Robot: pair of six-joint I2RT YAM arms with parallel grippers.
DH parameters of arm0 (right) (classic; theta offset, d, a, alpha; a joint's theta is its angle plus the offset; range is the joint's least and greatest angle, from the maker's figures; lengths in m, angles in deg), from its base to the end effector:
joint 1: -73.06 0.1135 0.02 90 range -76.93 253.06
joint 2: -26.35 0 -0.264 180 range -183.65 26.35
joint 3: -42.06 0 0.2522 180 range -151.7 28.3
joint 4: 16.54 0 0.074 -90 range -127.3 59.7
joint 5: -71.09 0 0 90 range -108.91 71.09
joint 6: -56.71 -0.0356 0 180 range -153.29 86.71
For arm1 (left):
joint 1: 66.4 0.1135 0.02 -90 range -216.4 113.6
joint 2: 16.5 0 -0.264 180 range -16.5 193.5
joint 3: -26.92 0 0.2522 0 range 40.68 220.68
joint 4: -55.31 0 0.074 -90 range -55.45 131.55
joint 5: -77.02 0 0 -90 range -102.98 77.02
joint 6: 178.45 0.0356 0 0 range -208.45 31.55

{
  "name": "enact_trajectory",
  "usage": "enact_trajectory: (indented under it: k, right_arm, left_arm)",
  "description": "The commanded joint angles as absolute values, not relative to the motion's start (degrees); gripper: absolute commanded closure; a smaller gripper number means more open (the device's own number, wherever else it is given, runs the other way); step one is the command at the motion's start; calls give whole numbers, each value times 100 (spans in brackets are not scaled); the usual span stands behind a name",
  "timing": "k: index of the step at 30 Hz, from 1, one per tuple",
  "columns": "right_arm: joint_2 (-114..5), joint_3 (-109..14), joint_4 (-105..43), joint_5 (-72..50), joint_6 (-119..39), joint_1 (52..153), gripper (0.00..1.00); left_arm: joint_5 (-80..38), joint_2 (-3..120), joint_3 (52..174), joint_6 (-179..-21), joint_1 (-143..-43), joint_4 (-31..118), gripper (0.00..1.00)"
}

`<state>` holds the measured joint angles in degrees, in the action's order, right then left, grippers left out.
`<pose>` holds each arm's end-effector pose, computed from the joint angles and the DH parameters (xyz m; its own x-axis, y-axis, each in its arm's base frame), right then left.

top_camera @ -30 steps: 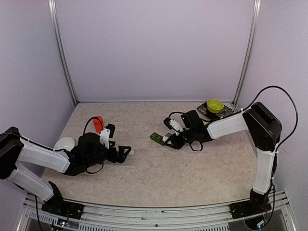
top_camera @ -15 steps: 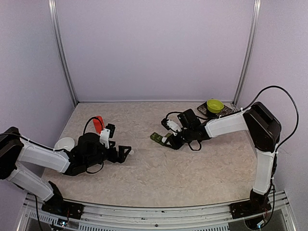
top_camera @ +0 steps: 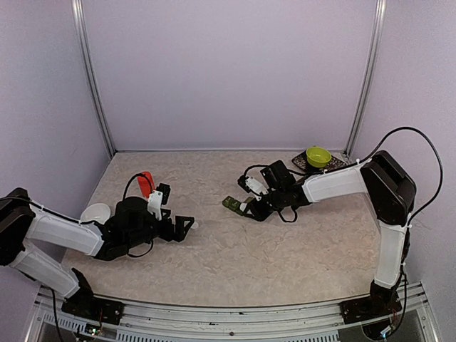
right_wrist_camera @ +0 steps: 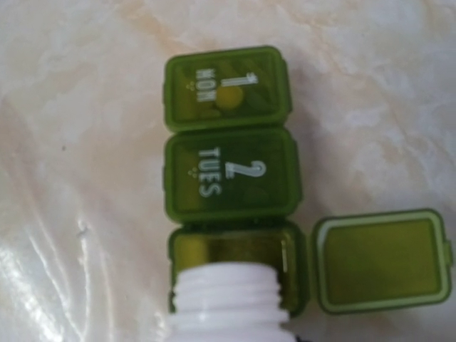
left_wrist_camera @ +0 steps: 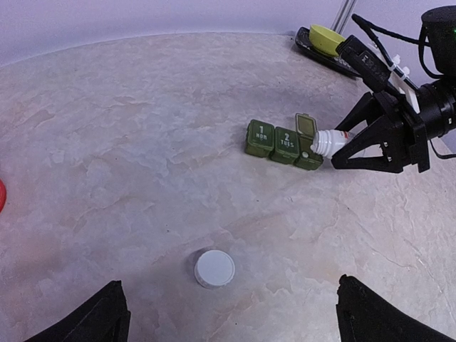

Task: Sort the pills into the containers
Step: Pour the pill into the compartment of the pill container.

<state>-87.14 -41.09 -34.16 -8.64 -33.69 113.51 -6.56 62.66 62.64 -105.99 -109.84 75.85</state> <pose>0.3124 0.2747 0.1473 -0.5702 -0.4771 -0.6687 -0.7253 0.6747 0.1371 0.1873 -0.1719 0.1568 -0.4528 0.0163 -0.8915 0.4951 0.8362 -0.2361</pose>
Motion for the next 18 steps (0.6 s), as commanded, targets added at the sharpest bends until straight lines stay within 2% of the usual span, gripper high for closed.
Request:
enact_trajectory:
  k: [1, 18]
  right_arm:
    - [-8598, -4276, -3632, -950, -3319, 11402, 96]
    - [-8782, -4853, -4565, -1074, -3276, 11468, 95]
  left_arm:
    - [-709, 6233, 6220, -10595, -10947, 7723, 1]
    - [-708, 6235, 6213, -10600, -10947, 7732, 1]
